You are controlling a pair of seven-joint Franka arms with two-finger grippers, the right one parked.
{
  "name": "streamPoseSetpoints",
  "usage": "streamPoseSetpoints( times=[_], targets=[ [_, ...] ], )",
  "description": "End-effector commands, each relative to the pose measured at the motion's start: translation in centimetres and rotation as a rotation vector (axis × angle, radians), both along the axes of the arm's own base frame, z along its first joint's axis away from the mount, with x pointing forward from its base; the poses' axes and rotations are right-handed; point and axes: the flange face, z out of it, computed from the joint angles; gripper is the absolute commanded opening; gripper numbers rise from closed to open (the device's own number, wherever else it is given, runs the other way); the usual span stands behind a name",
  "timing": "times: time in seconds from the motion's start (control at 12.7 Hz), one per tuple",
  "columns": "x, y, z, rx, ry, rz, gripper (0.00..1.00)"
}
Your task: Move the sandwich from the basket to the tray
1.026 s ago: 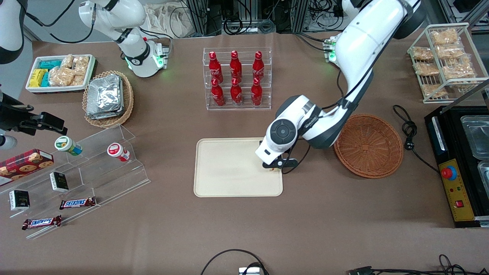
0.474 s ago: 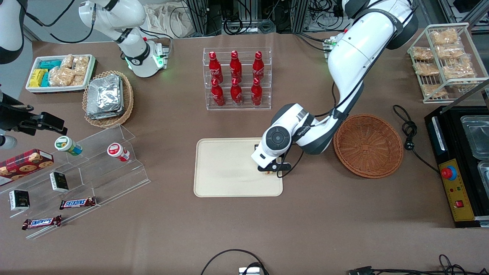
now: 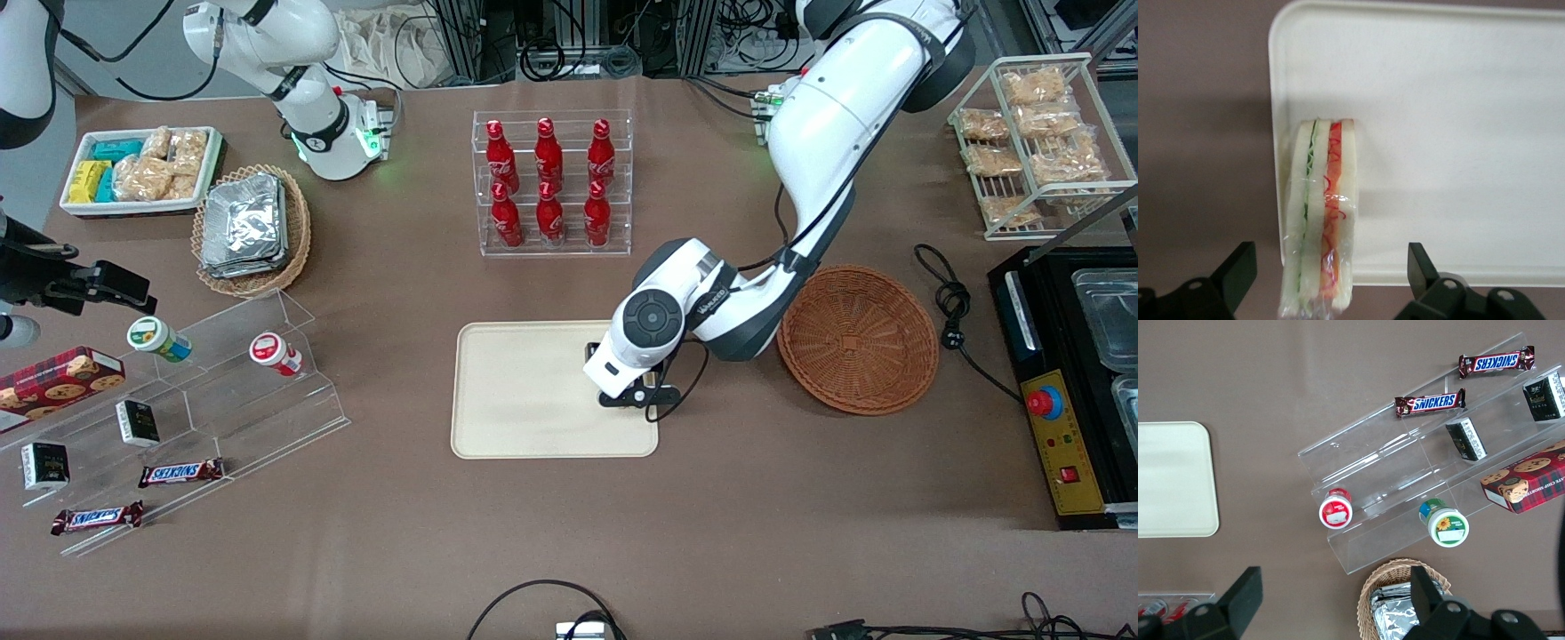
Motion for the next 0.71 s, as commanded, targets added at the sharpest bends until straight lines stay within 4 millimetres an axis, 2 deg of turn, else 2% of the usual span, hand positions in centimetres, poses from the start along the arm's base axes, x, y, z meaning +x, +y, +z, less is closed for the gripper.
streamPoseSetpoints(
  times=[0.0,0.16,0.24,0.32,0.39,0.55,0.63],
  targets=[
    [-0.4,2.8,9.0,0.08,-0.05,0.026,1.0],
    [-0.1,6.7,14.3,0.093,-0.091,0.082,1.0],
    [0.6,9.4,16.3,0.085,-0.107,0.124,1.0],
    [0.1,10.6,17.8,0.095,-0.121,0.13,1.0],
    [0.2,13.6,18.9,0.107,-0.139,0.158,1.0],
    [-1.0,15.8,20.7,0.09,-0.132,0.107,1.0],
    [-1.0,18.7,20.9,0.106,-0.131,0.113,1.0]
  ],
)
